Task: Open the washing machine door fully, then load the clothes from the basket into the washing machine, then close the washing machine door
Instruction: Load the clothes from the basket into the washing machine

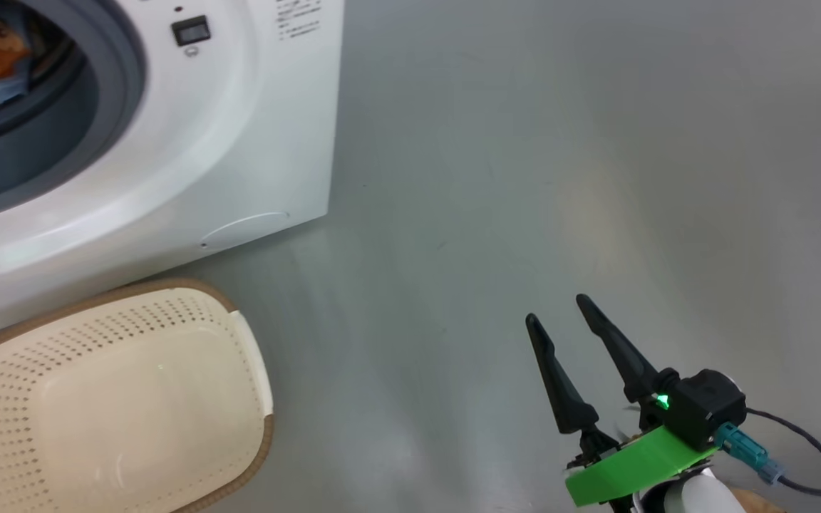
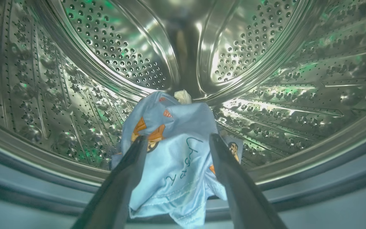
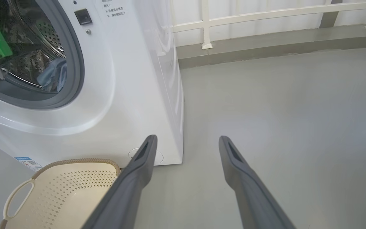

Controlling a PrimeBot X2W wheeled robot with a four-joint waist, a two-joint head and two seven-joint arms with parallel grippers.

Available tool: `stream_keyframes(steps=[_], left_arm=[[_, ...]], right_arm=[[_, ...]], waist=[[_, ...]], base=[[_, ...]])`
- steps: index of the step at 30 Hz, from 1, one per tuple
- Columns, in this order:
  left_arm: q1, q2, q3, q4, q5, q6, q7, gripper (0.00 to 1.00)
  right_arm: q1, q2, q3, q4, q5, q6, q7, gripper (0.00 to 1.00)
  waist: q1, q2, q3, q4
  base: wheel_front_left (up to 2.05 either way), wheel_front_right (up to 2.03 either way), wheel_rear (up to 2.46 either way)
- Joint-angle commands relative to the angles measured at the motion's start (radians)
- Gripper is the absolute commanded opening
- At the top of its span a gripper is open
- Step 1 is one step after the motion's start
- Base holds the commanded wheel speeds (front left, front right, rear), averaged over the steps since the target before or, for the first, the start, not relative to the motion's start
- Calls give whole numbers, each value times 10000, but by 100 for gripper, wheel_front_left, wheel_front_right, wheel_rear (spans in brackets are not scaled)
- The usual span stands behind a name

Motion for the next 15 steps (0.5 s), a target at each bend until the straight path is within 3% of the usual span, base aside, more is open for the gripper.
stream_keyframes(steps=[1,8,15], left_arm=[[193,338,86,-268,-124,-77,-109,100],[715,-103,3,-887,-180,-491,-143,100],[1873,-550,-58,-2597,-45,-700,-147,100]], right_arm=[[-200,-85,186,-180,-87,16,-48,100],[-357,-85,31,-148,-178,16,-48,100],[-509,-85,-243,-108,-363,16,-48,100]], waist=[[-1,0,-61,223],[-1,0,-140,761],[-1,0,-304,1488]], base=[[0,0,0],[0,0,0],[0,0,0]])
